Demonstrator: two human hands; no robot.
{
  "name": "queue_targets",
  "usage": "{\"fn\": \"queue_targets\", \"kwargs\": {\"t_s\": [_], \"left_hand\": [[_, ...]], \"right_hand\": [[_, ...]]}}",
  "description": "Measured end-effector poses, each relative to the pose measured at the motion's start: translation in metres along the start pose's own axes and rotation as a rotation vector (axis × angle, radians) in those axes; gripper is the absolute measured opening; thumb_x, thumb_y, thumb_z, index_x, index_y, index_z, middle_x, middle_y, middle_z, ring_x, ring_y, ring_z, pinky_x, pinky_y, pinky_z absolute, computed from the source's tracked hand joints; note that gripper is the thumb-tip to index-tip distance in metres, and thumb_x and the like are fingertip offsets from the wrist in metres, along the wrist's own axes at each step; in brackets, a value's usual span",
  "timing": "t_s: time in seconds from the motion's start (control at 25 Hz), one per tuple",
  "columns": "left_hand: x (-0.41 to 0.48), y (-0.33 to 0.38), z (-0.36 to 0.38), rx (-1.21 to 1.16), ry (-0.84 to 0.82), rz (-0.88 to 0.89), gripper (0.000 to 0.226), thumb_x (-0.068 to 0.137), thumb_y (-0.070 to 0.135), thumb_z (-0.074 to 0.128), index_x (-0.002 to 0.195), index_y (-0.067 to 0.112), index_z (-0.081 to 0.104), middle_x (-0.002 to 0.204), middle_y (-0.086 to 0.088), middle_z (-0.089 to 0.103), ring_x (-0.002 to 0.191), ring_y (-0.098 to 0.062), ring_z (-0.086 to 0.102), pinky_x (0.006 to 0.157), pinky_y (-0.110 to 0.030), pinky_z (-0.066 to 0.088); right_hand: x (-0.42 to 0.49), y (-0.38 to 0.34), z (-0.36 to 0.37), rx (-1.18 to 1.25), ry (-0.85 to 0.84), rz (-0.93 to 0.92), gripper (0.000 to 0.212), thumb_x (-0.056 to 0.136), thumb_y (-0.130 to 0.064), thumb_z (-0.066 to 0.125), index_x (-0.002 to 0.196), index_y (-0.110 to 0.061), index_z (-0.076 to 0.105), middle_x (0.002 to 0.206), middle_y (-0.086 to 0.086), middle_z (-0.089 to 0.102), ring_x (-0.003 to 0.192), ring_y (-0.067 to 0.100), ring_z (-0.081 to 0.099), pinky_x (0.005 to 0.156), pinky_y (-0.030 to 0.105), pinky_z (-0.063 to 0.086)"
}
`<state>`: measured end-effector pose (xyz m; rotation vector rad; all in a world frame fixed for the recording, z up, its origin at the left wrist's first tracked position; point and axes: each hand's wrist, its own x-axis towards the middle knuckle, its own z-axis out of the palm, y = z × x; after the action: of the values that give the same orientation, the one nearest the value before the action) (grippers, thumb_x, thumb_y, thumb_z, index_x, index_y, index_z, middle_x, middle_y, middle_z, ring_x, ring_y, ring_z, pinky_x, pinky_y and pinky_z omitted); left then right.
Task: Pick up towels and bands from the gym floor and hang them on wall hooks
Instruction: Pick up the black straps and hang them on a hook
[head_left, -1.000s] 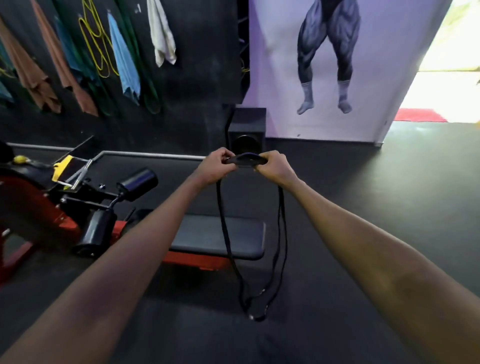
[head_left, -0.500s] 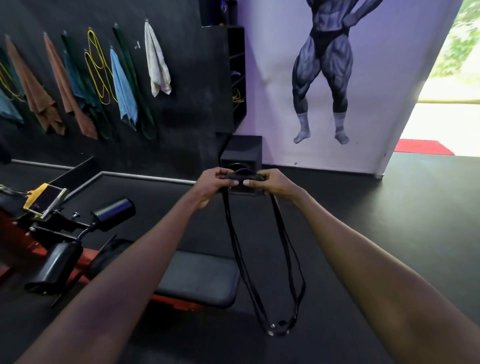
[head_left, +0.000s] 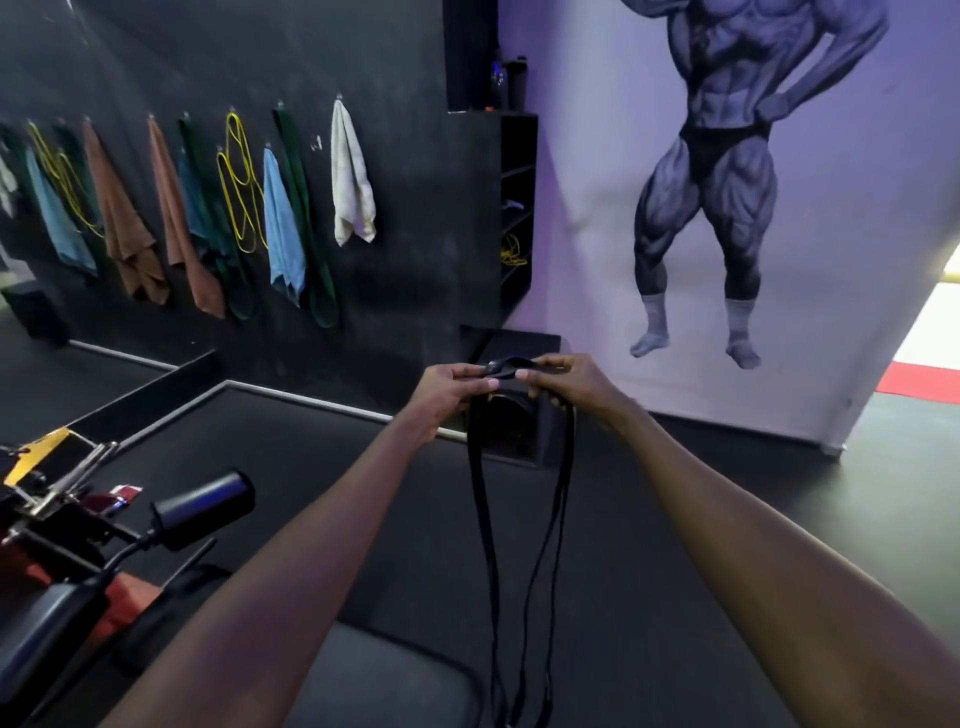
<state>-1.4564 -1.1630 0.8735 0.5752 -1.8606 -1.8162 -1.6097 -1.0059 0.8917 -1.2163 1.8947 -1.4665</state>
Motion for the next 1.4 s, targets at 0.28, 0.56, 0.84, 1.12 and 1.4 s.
{"fn": "queue_targets", "kwargs": {"t_s": [0.28,0.56,0.84,1.12,1.4], "left_hand": [[0.153,-0.005,-0.032,0.218,0.371,0.151,0.017,0.071,0.02,0.086,0.084,0.017,0.076,0.078,0.002,0.075,0.07,-0.005,0.067,0.071,-0.02,0.051],[0.315,0.004,-0.08,0.466,0.65,0.201,0.012,0.076,0.027,0.081,0.085,0.02,0.078,0.072,0.01,0.072,0.059,0.015,0.059,0.059,-0.005,0.042],[0.462,0.004,-0.19,0.388,0.811,0.197,0.008,0.077,0.031,0.079,0.076,0.027,0.072,0.077,0.006,0.074,0.076,-0.009,0.069,0.075,-0.026,0.053],[0.599,0.004,-0.337,0.383,0.789,0.23,0.022,0.075,0.048,0.069,0.079,0.026,0.072,0.078,0.006,0.073,0.076,-0.008,0.066,0.078,-0.035,0.052],[0.732,0.015,-0.475,0.249,0.737,0.158,0.017,0.096,0.028,0.055,0.083,0.019,0.06,0.081,-0.002,0.063,0.079,-0.016,0.057,0.08,-0.038,0.045]], "right_hand": [[0.186,0.035,-0.004,0.032,-0.008,-0.113,0.037,0.075,-0.046,0.082,0.104,-0.024,0.077,0.09,0.002,0.078,0.072,0.01,0.064,0.067,0.03,0.052],[0.398,0.062,0.002,0.015,-0.011,-0.208,0.032,0.077,-0.045,0.081,0.1,-0.023,0.077,0.07,-0.008,0.072,0.052,0.002,0.055,0.052,0.025,0.045],[0.596,0.045,0.064,-0.054,-0.159,-0.301,0.026,0.082,-0.052,0.07,0.088,-0.028,0.075,0.074,-0.012,0.074,0.055,-0.004,0.058,0.064,0.029,0.053],[0.787,0.03,0.143,-0.11,-0.178,-0.343,0.03,0.077,-0.059,0.068,0.083,-0.029,0.074,0.071,-0.012,0.073,0.071,0.0,0.066,0.067,0.022,0.049],[0.967,0.012,0.242,-0.124,-0.194,-0.362,0.034,0.081,-0.058,0.062,0.082,-0.023,0.063,0.076,-0.009,0.068,0.079,0.01,0.064,0.076,0.032,0.05]]}}
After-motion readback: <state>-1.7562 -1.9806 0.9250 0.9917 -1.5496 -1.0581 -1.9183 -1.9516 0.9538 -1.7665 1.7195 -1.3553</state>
